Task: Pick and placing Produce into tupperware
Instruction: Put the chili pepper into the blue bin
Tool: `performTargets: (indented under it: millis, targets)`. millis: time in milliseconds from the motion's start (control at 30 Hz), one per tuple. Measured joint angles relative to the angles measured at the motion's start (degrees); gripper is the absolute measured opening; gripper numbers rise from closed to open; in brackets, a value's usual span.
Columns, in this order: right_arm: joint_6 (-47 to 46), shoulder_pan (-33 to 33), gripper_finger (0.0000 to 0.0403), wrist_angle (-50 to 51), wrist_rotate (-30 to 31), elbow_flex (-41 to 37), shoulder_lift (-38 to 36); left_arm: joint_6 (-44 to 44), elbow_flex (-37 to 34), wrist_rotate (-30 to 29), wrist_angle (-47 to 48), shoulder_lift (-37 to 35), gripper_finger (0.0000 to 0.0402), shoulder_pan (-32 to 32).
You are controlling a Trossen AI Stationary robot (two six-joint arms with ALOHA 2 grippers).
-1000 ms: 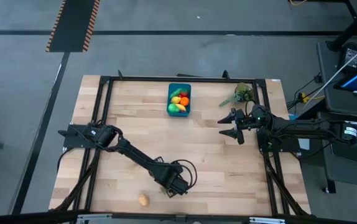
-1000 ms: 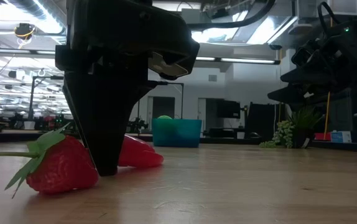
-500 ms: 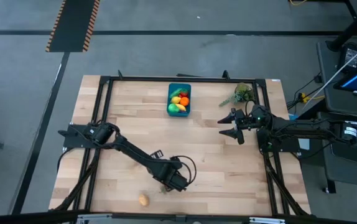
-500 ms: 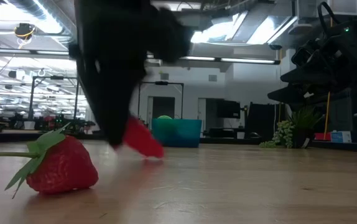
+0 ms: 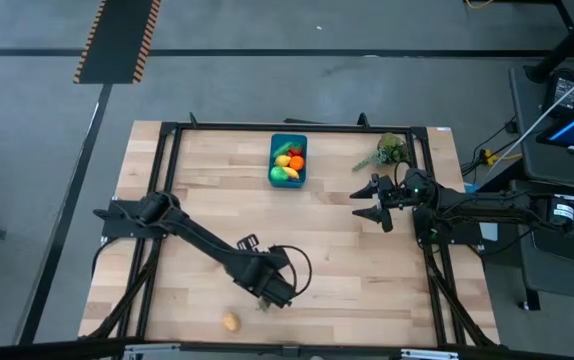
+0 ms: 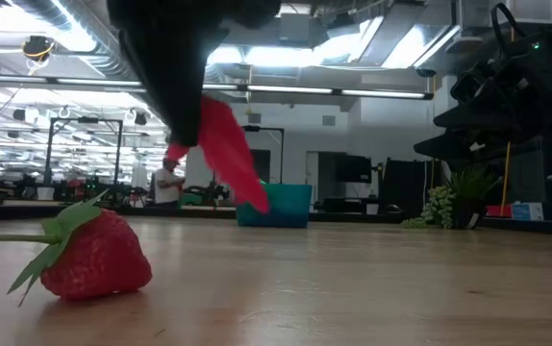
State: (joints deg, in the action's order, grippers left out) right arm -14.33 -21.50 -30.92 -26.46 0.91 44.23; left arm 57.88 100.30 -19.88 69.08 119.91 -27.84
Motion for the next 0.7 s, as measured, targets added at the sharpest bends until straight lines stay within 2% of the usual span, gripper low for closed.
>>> performTargets:
  millis: [333,533,700]
  targets:
    - [-0.05,0.0,0.0299,-0.03,0.0,0.01,0.0,1.03,0.08,-7.77,1.33,-3.44,0.0004,-2.47]
    - [-0.11,0.0,0.0299,-0.03,0.0,0.01,0.0,3.18,0.1,-19.24,2.84,-6.86,0.0003,-5.35]
    - [-0.15,0.0,0.0299,-0.02,0.0,0.0,0.0,3.53,0.11,-26.32,3.43,-8.78,0.0002,-8.17]
